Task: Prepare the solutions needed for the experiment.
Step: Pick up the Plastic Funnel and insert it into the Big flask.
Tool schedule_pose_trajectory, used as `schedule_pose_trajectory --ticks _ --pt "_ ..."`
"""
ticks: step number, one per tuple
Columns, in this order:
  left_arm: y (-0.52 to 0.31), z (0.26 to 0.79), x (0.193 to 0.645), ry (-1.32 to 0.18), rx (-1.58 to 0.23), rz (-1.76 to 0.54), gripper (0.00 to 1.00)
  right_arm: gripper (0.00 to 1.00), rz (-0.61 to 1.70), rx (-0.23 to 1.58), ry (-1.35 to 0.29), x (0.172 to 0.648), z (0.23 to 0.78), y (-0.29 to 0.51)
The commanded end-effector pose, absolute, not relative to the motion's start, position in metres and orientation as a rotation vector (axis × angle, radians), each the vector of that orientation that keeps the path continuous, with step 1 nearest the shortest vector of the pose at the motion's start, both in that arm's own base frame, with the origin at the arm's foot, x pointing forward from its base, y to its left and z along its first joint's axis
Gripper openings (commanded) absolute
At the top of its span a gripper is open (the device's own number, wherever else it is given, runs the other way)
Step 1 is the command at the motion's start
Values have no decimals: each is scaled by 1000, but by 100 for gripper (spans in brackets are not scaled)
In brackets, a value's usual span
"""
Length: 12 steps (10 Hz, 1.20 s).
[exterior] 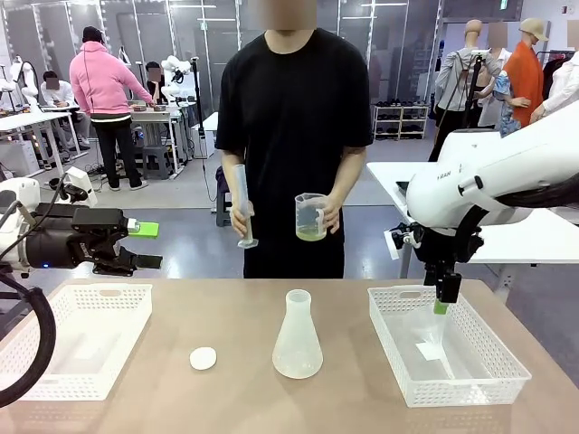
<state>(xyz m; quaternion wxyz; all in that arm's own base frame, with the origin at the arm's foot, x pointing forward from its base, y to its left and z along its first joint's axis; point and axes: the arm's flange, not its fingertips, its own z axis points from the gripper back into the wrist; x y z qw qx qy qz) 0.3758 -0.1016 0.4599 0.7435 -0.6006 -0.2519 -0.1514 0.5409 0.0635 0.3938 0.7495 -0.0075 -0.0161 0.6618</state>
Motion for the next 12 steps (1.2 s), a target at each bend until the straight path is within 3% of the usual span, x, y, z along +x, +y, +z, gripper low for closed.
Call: schedule_pose_trajectory --ticks 1,6,7,8,11,12 --pt "-103 461 374 -535 -1315 -335 100 100 1470 29 3 552 383 58" --pt "-103 461 374 -535 -1315 -335 100 100 1511 85 55 560 358 57" --pt "-103 461 374 -535 -1315 -335 100 86 1513 106 36 560 357 56" --pt "-103 461 374 -535 -1315 -335 100 80 1505 106 53 561 356 55" --pt "-103 461 374 -535 -1315 -335 100 46 1504 125 64 562 354 56" --pt "-103 461 374 -535 -1315 -335 100 40 1505 123 69 562 354 56"
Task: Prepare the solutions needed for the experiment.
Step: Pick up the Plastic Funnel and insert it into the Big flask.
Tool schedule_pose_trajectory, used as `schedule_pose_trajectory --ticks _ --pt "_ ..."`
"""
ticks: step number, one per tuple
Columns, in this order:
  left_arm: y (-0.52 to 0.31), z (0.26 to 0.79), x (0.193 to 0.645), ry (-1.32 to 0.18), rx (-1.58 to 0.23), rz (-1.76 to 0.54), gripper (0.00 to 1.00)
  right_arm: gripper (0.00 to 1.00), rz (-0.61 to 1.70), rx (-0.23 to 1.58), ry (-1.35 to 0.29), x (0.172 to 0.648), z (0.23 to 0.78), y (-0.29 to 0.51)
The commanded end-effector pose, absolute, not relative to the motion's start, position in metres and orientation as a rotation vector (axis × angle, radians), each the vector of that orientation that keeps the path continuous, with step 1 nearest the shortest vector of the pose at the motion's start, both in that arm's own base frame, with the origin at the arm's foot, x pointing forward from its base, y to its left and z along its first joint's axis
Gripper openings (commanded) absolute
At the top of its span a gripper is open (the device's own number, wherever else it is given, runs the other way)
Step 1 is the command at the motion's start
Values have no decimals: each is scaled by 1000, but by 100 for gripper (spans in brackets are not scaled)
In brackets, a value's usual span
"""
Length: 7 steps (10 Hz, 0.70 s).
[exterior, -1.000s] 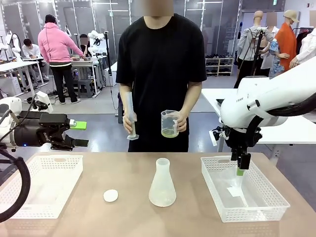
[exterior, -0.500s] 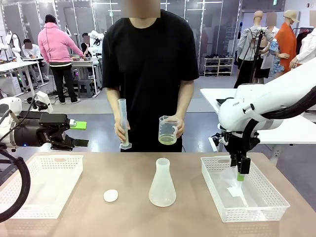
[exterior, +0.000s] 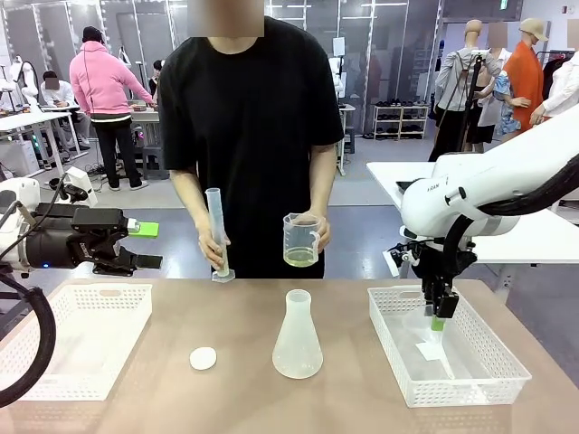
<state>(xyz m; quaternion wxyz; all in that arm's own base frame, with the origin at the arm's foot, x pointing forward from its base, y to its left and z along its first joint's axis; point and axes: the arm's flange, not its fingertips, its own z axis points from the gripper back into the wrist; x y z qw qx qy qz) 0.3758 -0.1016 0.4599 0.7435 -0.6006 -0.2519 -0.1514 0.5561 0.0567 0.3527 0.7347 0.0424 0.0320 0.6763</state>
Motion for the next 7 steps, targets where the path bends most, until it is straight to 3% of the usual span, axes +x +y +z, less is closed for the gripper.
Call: schedule_pose_trajectory --ticks 1,4,7 --pt "-103 461 374 -535 -1315 -335 100 26 1511 122 73 563 355 56" --pt "-103 461 374 -535 -1315 -335 100 0 1519 122 86 564 355 58" --pt "-103 461 374 -535 -1315 -335 100 0 1516 106 131 562 357 59"
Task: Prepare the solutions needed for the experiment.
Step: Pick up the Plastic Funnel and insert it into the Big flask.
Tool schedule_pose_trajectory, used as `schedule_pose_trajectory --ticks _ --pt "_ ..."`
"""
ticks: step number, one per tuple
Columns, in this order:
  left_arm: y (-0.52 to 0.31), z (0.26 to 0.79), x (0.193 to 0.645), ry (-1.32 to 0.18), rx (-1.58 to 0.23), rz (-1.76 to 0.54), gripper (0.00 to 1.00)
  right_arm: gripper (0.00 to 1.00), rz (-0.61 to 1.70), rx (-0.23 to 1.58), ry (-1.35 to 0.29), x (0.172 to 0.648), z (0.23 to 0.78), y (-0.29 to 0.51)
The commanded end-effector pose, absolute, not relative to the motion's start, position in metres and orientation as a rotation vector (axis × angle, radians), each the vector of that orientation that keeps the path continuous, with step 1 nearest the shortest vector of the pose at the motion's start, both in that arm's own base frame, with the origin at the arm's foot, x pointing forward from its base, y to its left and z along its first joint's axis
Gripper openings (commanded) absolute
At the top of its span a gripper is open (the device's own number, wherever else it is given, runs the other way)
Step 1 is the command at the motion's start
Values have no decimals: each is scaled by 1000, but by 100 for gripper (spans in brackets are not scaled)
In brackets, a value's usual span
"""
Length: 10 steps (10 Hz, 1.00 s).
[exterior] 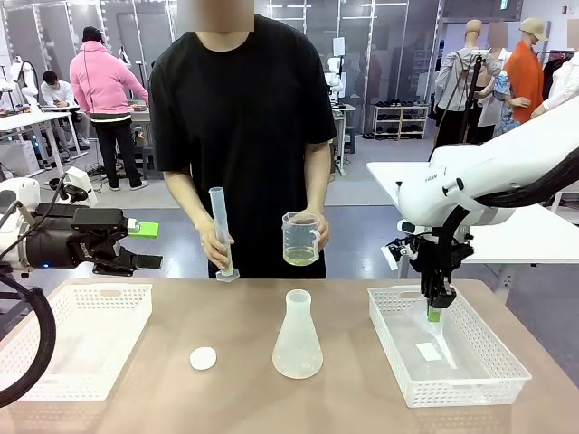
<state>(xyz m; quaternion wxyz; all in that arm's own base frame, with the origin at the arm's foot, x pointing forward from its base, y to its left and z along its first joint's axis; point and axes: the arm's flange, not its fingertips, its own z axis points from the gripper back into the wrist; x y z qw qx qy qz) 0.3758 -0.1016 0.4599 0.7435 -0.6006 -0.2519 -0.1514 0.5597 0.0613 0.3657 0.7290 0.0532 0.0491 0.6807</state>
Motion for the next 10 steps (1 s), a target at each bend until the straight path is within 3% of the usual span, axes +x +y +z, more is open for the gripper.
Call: schedule_pose_trajectory --ticks 1,6,7,10 --pt "-103 461 374 -535 -1315 -335 100 0 1523 72 107 556 367 62" --pt "-103 461 374 -535 -1315 -335 100 0 1444 -175 -108 511 460 81" --pt "-103 461 374 -535 -1315 -335 100 0 1398 -311 -350 472 526 88" --pt "-103 461 374 -535 -1315 -335 100 0 1377 -371 -444 455 551 93"
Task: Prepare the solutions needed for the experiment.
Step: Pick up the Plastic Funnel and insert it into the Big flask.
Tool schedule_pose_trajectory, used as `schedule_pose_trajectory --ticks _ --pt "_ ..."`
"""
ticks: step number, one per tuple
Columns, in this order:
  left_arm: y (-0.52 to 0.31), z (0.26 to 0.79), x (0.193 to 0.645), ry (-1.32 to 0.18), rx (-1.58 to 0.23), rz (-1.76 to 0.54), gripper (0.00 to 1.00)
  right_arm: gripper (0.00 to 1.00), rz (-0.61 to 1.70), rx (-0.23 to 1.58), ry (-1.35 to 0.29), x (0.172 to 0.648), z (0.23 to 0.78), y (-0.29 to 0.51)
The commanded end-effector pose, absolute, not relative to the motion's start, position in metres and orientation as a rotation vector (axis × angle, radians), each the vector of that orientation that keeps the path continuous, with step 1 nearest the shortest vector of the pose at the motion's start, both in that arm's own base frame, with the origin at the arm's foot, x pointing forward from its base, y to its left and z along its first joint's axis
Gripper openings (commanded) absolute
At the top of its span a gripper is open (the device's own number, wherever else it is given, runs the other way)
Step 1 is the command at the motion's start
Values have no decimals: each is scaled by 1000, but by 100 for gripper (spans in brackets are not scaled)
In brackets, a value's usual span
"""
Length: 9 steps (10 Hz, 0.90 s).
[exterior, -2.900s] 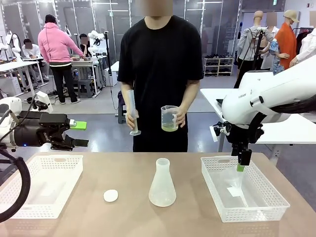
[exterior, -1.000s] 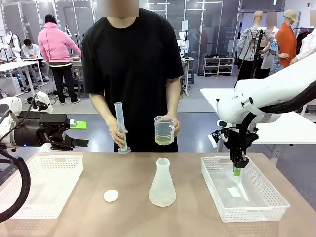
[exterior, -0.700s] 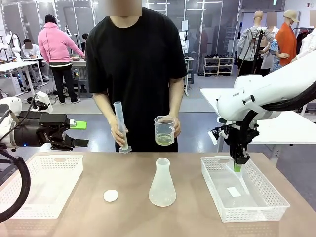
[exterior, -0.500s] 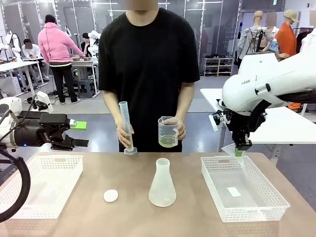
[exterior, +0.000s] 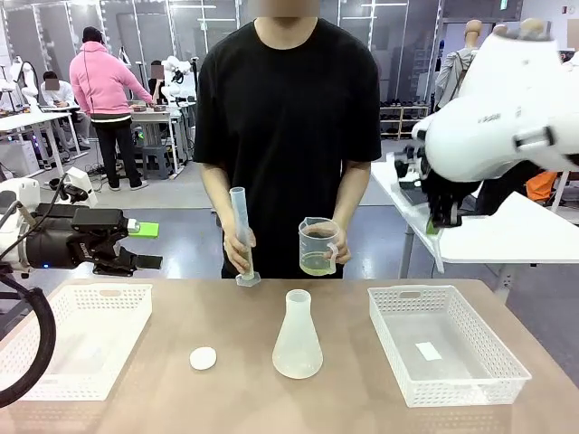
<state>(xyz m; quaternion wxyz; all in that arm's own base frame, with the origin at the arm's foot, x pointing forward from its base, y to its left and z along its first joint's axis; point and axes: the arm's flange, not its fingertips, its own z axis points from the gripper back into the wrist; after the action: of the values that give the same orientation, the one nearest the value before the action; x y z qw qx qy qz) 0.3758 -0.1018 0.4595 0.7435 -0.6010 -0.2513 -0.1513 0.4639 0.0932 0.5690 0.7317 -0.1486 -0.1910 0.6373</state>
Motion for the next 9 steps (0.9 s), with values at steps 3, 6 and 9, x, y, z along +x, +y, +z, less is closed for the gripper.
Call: schedule_pose_trajectory --ticks 3,6,9 --pt "-103 461 374 -535 -1315 -335 100 0 1339 -389 -497 446 564 98" --pt "-103 461 374 -535 -1315 -335 100 0 1386 -369 -481 446 580 98" --pt "-103 461 374 -535 -1315 -335 100 0 1386 -369 -481 446 580 98"
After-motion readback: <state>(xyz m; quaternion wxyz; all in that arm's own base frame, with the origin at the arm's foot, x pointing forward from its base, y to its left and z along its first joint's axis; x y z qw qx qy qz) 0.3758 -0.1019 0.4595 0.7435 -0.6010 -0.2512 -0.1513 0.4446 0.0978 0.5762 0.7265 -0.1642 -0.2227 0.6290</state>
